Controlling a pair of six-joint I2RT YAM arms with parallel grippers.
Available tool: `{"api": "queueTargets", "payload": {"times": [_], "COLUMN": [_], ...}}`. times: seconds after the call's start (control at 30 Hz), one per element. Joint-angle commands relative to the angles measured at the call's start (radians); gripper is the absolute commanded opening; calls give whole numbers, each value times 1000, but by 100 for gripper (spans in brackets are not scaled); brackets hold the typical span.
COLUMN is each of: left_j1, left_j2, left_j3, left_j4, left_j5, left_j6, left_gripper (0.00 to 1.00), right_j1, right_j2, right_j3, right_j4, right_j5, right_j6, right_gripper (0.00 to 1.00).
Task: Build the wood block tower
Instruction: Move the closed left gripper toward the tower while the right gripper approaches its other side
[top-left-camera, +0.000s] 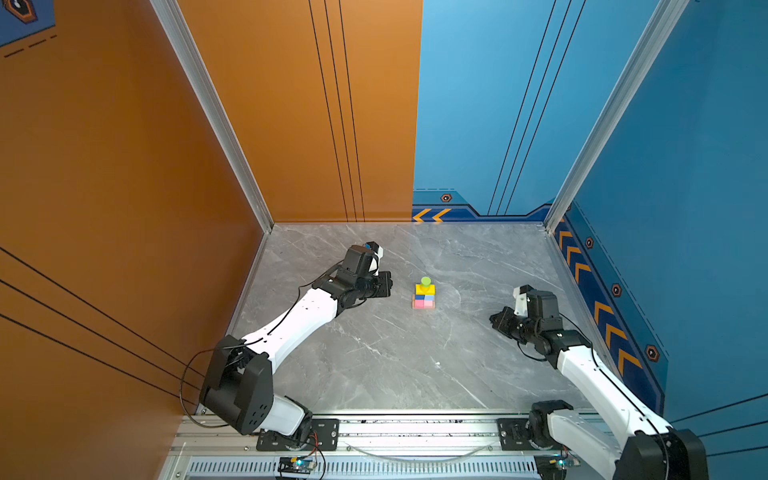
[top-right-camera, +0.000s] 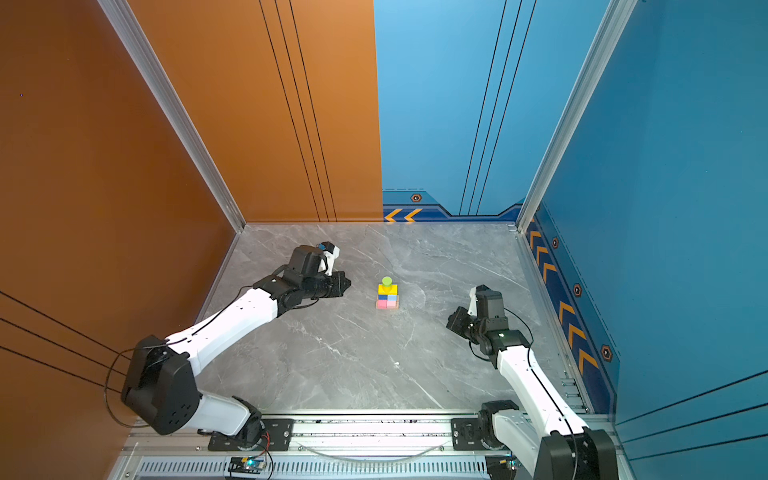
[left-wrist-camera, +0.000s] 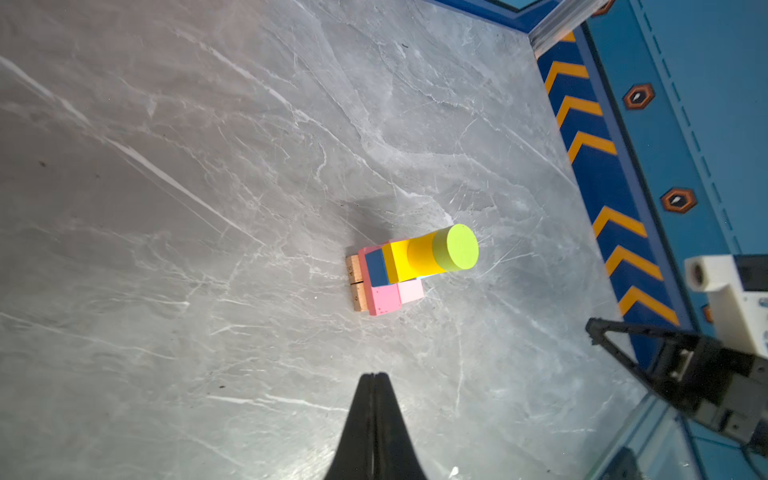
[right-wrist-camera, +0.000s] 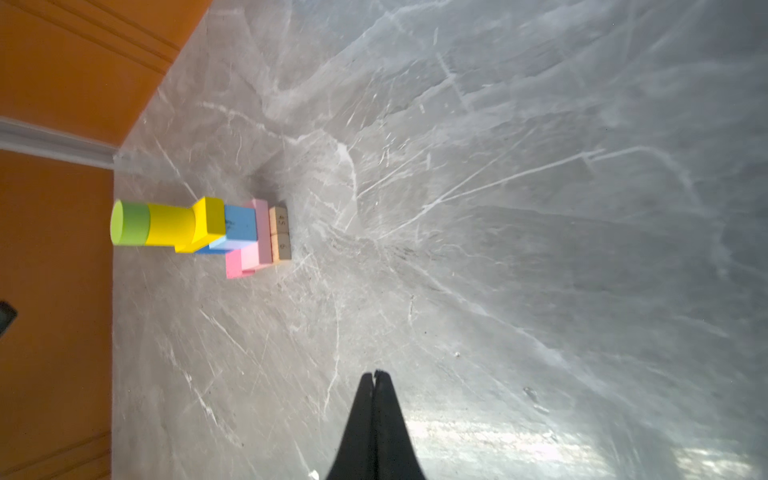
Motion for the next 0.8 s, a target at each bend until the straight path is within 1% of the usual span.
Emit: {"api": "queueTargets", "payload": {"times": [0.0, 0.1, 0.3, 0.53, 0.77], "left_j1": [31, 47, 60, 60, 56], "left_j2": [2, 39, 126, 193, 238], "left_j3": [-75, -113, -124, -113, -102], "left_j4": [184, 281, 364, 378, 378], "left_j5": [92, 142, 188, 183, 173], "left_j6": [-74, -112, -140, -141, -133], "left_gripper": [0, 0, 0, 0, 0], "right_j1": [33, 51, 69, 125, 177], "right_j2": [45, 106, 236, 402, 506], "right_j3": [44, 66, 124, 200, 245], "right_j4": [65, 108, 218, 325, 401], "right_j5": [3, -1, -27, -56, -56], "right_j6": [11, 14, 28, 49, 79], "right_gripper": [0, 0, 0, 0, 0]}}
